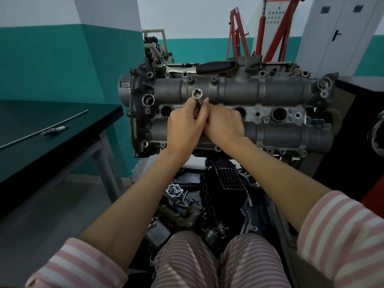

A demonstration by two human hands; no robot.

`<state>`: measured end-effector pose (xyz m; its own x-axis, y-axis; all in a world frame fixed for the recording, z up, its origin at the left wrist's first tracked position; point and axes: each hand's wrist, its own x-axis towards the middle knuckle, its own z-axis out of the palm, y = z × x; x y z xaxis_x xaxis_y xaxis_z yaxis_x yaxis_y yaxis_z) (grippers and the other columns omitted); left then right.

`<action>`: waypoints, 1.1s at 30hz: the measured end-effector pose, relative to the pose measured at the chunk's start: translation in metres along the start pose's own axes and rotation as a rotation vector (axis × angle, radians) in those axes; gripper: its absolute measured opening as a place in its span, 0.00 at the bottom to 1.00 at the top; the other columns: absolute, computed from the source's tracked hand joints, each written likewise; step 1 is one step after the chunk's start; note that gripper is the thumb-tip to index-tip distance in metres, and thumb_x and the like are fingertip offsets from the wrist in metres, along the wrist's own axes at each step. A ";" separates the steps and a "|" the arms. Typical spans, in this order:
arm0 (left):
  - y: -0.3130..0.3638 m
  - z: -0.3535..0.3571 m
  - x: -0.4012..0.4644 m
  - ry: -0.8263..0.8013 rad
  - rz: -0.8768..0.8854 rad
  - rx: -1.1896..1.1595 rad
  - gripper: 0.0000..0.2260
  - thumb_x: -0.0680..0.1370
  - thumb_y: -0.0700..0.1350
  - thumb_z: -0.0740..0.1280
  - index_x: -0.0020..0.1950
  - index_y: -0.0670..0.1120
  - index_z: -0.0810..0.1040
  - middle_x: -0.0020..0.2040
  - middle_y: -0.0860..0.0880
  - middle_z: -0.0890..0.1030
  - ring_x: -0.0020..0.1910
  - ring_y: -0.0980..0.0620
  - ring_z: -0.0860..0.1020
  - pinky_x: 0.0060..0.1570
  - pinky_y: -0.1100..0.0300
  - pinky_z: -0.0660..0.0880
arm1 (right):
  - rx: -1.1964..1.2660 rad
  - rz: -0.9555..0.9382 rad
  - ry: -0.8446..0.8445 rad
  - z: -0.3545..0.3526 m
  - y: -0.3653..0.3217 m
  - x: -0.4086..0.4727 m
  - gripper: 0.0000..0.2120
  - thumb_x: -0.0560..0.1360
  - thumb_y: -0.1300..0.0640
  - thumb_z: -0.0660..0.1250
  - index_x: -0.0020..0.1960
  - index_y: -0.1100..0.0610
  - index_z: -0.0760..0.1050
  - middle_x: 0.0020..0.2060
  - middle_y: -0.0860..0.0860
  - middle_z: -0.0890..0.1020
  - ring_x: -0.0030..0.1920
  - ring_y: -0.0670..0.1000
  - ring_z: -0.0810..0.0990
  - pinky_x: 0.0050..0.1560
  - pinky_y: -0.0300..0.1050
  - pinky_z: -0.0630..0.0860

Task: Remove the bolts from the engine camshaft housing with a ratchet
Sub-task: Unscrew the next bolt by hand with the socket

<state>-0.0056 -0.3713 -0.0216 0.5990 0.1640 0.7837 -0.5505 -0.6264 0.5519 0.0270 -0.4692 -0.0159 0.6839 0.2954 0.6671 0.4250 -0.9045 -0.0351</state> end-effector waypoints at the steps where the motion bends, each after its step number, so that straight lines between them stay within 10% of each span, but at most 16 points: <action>1: 0.000 0.000 0.000 0.005 -0.005 -0.010 0.15 0.79 0.48 0.63 0.36 0.41 0.72 0.23 0.54 0.66 0.24 0.56 0.67 0.27 0.65 0.62 | 0.001 -0.002 0.002 0.000 0.000 0.000 0.16 0.78 0.49 0.52 0.46 0.57 0.75 0.41 0.54 0.82 0.41 0.57 0.79 0.34 0.44 0.59; 20: 0.000 0.000 -0.001 -0.019 -0.003 0.077 0.08 0.80 0.47 0.59 0.43 0.45 0.69 0.27 0.54 0.72 0.26 0.58 0.72 0.27 0.67 0.65 | -0.006 0.000 -0.007 0.001 -0.001 -0.001 0.13 0.79 0.52 0.52 0.51 0.58 0.72 0.44 0.54 0.81 0.43 0.57 0.79 0.35 0.45 0.61; 33: 0.003 0.000 -0.002 0.015 0.019 0.065 0.16 0.79 0.49 0.64 0.32 0.48 0.68 0.23 0.55 0.65 0.23 0.57 0.67 0.28 0.67 0.63 | 0.010 0.050 -0.035 -0.005 -0.003 0.001 0.16 0.78 0.56 0.54 0.31 0.52 0.58 0.39 0.55 0.81 0.40 0.57 0.79 0.34 0.45 0.59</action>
<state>-0.0086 -0.3732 -0.0218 0.5798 0.1624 0.7984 -0.5225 -0.6778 0.5173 0.0237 -0.4675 -0.0115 0.7244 0.2610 0.6381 0.3960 -0.9152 -0.0751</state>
